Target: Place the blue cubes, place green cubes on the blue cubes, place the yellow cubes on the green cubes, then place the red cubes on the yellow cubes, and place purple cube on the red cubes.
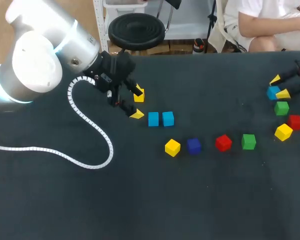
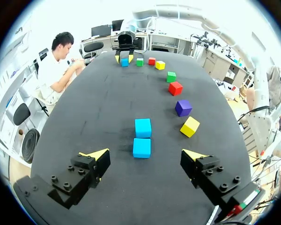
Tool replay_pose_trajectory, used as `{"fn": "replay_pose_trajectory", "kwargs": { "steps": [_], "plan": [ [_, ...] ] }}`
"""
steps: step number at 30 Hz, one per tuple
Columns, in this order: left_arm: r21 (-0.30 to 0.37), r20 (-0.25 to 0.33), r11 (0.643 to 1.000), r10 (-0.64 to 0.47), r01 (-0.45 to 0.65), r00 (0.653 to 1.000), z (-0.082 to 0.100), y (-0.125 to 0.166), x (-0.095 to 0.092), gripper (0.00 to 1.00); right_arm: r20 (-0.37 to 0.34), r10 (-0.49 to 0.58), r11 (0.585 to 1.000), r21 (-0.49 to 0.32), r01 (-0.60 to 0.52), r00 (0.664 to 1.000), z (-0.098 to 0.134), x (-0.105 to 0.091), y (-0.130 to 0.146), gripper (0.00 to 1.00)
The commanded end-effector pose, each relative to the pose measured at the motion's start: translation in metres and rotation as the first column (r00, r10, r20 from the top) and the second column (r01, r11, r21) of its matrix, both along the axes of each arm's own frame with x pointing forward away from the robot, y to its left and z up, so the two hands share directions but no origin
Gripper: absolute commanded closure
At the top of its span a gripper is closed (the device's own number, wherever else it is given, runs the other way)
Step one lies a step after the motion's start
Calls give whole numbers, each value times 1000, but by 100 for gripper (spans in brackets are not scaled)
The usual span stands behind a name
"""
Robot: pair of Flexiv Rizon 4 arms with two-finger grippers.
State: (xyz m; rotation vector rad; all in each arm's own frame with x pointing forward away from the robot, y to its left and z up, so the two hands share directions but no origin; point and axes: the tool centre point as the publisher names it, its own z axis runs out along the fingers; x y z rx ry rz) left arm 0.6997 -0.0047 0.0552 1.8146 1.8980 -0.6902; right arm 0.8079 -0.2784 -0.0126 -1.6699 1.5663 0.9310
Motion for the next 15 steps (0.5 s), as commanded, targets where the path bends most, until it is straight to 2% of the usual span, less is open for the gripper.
{"fn": "replay_pose_trajectory", "kwargs": {
  "steps": [1,2,3,5,9,12,15],
  "plan": [
    [-3,2,1000,-1,1,1000,0,1,0,0,-21,33,999,8,-33,999,-2,8,-2,66],
    [-3,2,1000,-1,1,1000,0,1,0,0,-21,37,999,9,-37,999,-2,7,-1,73],
    [-3,2,1000,-1,1,1000,0,1,0,0,-20,40,999,9,-40,999,-1,6,0,87],
    [-3,2,1000,-1,1,1000,0,1,0,0,-18,43,999,9,-42,999,2,5,2,100],
    [-3,2,1000,-1,1,1000,0,1,0,0,-19,32,999,11,-32,999,10,2,6,100],
    [-3,2,1000,-1,1,1000,0,1,0,0,-75,-30,999,8,31,997,19,0,10,100],
    [-3,2,1000,-1,1,1000,0,1,0,0,-83,-69,998,-12,69,994,30,-4,18,100]
  ]
}}
